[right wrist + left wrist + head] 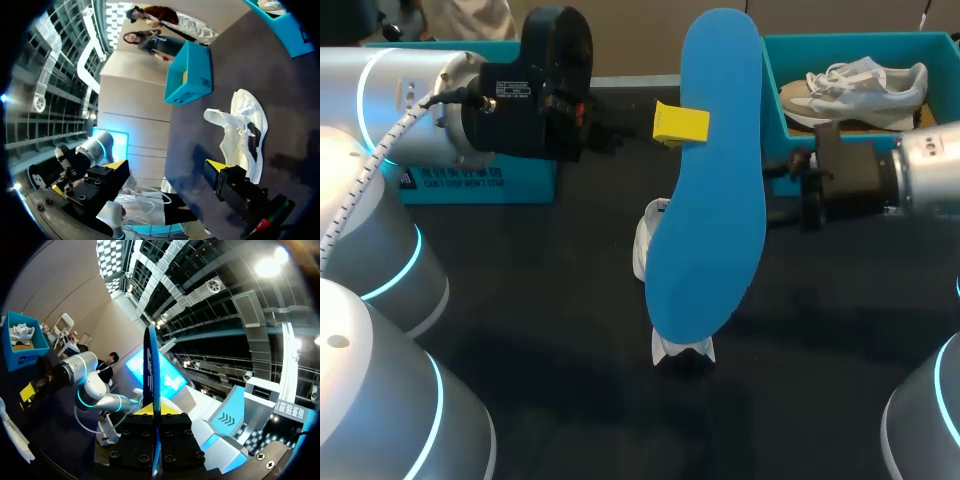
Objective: Take the shoe out of the shoebox, open the shoe tongue, remove and reinsert the insole, then place the shoe into the shoebox
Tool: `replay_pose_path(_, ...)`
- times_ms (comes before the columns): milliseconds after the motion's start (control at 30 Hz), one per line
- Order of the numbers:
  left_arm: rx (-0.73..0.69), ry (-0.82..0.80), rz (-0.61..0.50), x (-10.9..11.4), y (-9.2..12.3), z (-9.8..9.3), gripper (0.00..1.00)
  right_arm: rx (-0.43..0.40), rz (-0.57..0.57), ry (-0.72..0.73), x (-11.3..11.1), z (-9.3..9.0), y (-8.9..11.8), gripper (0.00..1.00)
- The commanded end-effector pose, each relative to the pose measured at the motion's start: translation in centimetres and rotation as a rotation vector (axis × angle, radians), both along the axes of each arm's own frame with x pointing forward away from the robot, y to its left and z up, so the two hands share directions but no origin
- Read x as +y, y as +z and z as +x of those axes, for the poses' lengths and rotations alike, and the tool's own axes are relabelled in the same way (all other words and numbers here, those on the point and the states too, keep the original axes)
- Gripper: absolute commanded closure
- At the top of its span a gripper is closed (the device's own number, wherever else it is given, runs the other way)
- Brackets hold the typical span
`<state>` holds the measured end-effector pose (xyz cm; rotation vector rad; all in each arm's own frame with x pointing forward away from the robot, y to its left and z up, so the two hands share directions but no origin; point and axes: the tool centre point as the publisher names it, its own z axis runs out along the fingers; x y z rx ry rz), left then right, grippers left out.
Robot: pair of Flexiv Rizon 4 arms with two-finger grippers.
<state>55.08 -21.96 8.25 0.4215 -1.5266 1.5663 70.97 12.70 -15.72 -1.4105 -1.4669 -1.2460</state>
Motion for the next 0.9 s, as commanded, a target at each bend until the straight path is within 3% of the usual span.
replay_pose_path(33, 0.0, 0.0, 0.001, 0.0, -0.1, -0.1, 1.0, -0.012, 0.128, -0.004, 0.0, -0.3, 0.1, 0.0)
replay_pose_path(167, 0.0, 0.0, 0.001, 0.0, -0.1, -0.1, 1.0, -0.025, 0.087, 0.006, 0.0, -0.1, 0.3, 0.0)
replay_pose_path(533, 0.0, 0.0, 0.001, 0.0, -0.1, -0.1, 1.0, -0.003, 0.153, -0.001, -0.7, -0.2, 1.0, 0.0)
replay_pose_path(900, 0.0, 0.0, 0.001, 0.0, -0.1, -0.1, 1.0, 0.037, 0.131, 0.014, -0.8, -0.4, 1.6, 0.0)
